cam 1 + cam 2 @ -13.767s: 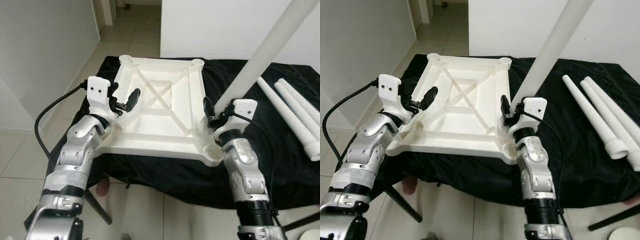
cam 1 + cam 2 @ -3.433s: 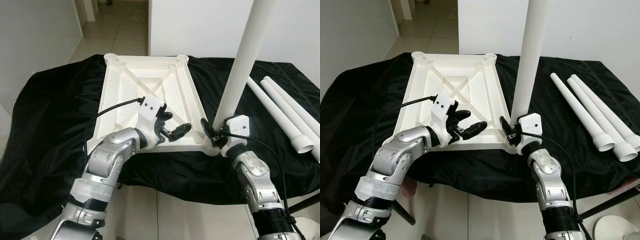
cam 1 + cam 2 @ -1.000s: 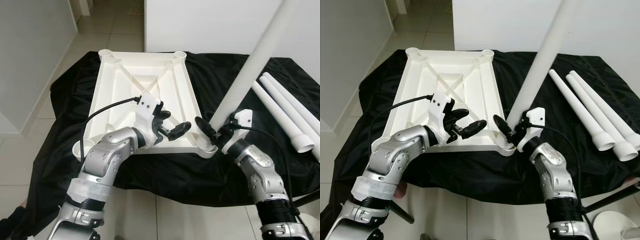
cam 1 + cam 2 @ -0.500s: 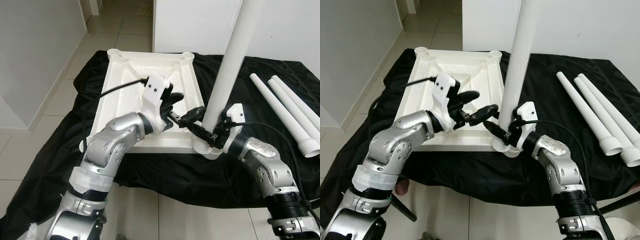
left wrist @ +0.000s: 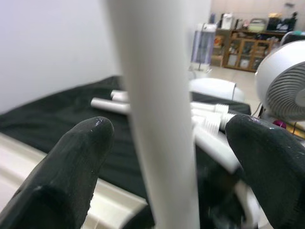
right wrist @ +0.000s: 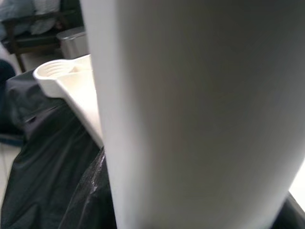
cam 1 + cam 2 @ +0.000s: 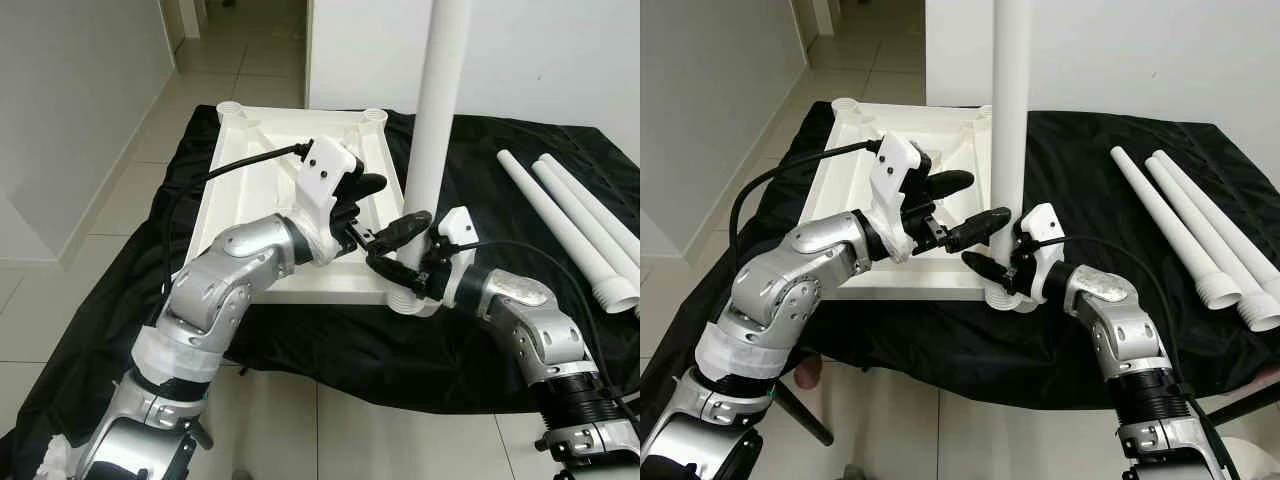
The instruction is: Building children table
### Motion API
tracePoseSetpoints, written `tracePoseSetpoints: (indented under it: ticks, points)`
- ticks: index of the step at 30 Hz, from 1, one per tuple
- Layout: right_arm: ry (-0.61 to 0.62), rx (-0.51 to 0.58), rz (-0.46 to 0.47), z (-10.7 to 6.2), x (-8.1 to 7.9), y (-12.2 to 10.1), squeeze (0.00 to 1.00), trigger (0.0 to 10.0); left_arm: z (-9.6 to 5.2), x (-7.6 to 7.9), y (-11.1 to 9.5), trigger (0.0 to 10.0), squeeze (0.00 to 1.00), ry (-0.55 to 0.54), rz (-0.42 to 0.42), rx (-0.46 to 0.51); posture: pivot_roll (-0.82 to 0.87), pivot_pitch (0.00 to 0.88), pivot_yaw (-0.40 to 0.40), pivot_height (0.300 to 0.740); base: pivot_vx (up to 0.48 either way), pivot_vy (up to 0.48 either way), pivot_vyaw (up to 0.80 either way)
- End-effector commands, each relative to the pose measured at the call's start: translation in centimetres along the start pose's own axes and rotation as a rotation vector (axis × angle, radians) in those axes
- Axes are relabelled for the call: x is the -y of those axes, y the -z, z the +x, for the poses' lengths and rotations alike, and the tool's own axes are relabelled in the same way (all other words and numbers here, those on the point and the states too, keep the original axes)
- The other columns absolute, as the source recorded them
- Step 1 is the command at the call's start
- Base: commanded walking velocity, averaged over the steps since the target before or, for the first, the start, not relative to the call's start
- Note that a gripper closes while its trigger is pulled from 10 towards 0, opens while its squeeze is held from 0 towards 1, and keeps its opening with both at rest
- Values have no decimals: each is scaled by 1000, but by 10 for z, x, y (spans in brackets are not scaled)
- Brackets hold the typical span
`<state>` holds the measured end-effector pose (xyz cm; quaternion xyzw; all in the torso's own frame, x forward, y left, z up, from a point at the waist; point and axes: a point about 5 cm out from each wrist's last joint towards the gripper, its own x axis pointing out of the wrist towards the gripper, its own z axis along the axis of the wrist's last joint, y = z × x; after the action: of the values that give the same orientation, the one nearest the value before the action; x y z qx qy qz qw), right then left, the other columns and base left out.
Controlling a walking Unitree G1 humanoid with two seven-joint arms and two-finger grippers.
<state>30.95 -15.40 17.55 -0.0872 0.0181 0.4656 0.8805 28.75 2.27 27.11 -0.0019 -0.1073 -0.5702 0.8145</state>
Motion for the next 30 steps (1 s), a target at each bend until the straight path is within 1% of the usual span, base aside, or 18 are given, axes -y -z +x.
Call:
tracePoseSetpoints:
  ticks: [1,2,3,5,9,11,12,13,14,15,16,17,18,19,24,30]
  points:
    - [-57,-20,-38,0,-6,-1,0,10000,8,12,-3,10000,0,248,6,3,-2,24,-6,740,0,0,0]
    - [-76,-29,-46,0,-8,0,0,10000,11,11,-4,10000,0,238,2,3,-2,24,-6,740,0,0,0]
    - [-76,-29,-46,0,-8,0,0,10000,11,11,-4,10000,0,238,2,3,-2,24,-6,740,0,0,0]
    - [-107,-36,-59,0,-12,0,0,10000,17,5,-3,10000,0,205,-23,-19,-4,24,-5,740,0,0,0]
    - [-105,-49,-53,1,-12,3,0,10000,21,2,-5,10000,0,191,-38,-20,-5,24,-3,740,0,0,0]
    - [-104,-52,-52,0,-12,4,0,10000,23,2,-7,10000,0,204,-81,-10,-6,23,-1,740,0,0,0]
    - [-103,-55,-52,0,-13,5,0,10000,23,3,-9,10000,0,216,-117,-4,-6,23,-1,740,0,0,0]
    - [-103,-55,-52,0,-13,5,0,10000,23,3,-9,10000,0,216,-117,-4,-6,23,-1,740,0,0,0]
    - [-103,-57,-52,0,-13,5,0,10000,23,4,-10,10000,0,226,-139,0,-6,23,-1,740,0,0,0]
    - [-100,-59,-51,-1,-13,6,0,10000,21,5,-11,4588,0,247,-174,4,-10,24,5,740,0,0,0]
    - [-100,-59,-51,-1,-13,6,0,10000,21,5,-11,4588,0,247,-174,4,-10,24,5,740,0,0,0]
    - [-89,-62,-51,-2,-13,8,0,10000,18,6,-18,0,0,296,-230,42,-11,22,8,740,0,0,0]
    - [-89,-62,-51,-2,-13,8,0,10000,18,6,-18,0,0,296,-230,42,-11,22,8,740,0,0,0]
    - [-84,-60,-50,-2,-13,8,0,10000,16,6,-21,0,0,314,-249,61,-12,21,10,740,0,0,0]
    - [-80,-58,-50,-2,-13,8,0,10000,16,5,-23,0,0,316,-249,67,-12,21,10,740,0,0,0]
    - [-41,-30,-24,0,-12,9,0,10000,18,0,-23,0,0,280,-249,69,-13,13,12,740,0,0,0]
